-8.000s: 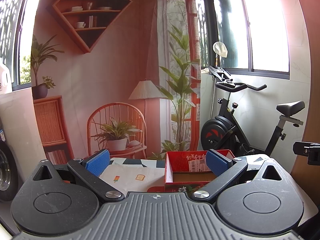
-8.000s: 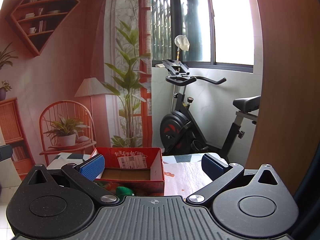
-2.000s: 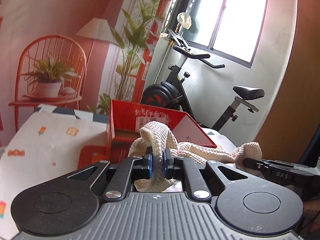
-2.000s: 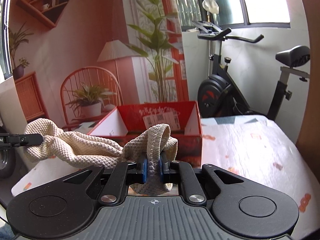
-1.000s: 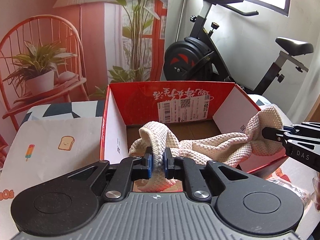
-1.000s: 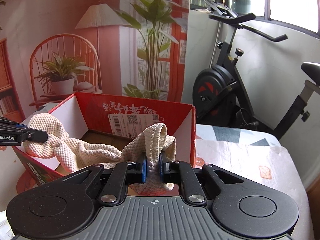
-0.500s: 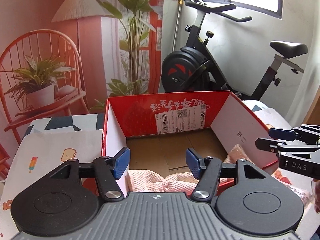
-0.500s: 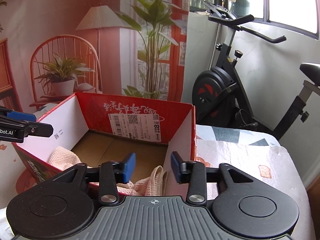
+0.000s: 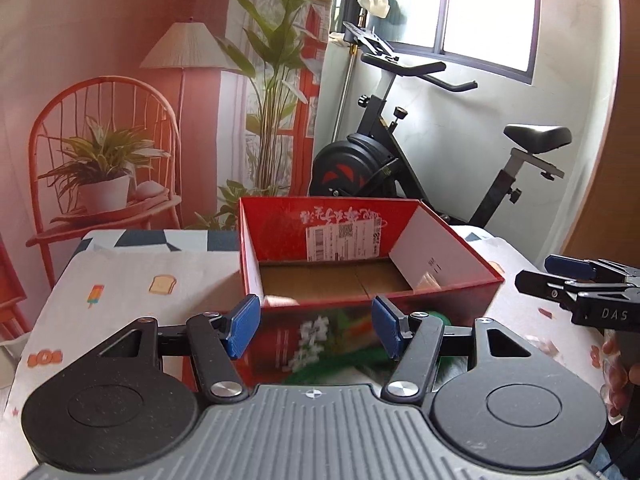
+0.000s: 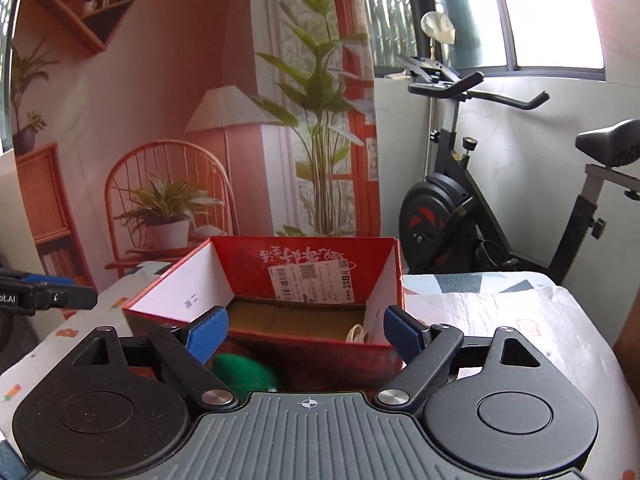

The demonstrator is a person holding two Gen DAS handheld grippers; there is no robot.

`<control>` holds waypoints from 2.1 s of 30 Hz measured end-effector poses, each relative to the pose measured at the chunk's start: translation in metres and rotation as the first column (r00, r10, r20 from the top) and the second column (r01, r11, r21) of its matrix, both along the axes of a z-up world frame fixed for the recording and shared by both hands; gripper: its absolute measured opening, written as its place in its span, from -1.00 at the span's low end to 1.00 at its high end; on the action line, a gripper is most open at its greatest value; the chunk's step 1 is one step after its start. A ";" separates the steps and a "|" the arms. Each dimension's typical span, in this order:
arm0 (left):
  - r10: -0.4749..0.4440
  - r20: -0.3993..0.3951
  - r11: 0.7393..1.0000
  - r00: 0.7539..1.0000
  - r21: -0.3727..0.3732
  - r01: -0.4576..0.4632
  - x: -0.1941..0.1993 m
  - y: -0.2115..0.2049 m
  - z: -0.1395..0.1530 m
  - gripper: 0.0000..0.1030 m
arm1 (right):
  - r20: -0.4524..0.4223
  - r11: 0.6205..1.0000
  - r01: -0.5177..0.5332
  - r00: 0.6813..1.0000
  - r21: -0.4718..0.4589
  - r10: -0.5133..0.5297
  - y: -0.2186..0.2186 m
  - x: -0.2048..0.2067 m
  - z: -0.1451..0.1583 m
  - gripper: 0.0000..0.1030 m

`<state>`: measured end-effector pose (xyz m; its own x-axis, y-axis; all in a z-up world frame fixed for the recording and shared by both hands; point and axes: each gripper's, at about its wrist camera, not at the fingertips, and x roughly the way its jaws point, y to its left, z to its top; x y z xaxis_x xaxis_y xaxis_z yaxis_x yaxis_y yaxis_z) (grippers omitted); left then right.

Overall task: Organize soft objects
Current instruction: 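Move the right tool back to the pile over the black eye mask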

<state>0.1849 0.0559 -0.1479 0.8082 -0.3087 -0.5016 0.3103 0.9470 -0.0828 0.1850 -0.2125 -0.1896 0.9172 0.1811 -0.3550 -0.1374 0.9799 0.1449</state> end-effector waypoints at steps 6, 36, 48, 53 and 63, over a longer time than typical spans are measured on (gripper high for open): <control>0.001 -0.026 0.999 1.000 -0.047 -0.002 -0.037 0.012 -0.022 0.25 | 0.020 0.998 0.024 0.999 0.056 -0.026 0.002 -0.052 -0.018 0.60; 0.049 -0.276 0.999 0.960 0.006 -0.050 -0.042 0.017 -0.136 0.25 | -0.281 0.998 0.046 0.959 0.050 -0.030 0.021 -0.070 -0.136 0.44; 0.017 -0.251 0.998 0.968 -0.052 -0.031 -0.049 0.016 -0.133 0.24 | -0.301 0.998 0.040 0.953 0.044 -0.024 0.021 -0.067 -0.137 0.33; 0.033 -0.270 0.998 0.962 -0.047 -0.048 -0.045 0.014 -0.139 0.24 | -0.302 0.999 0.025 0.953 0.042 -0.011 0.023 -0.068 -0.137 0.32; -0.018 -0.271 1.000 0.962 0.009 0.021 -0.047 -0.001 -0.144 0.23 | -0.317 0.999 -0.018 0.948 0.051 0.034 0.026 -0.065 -0.140 0.29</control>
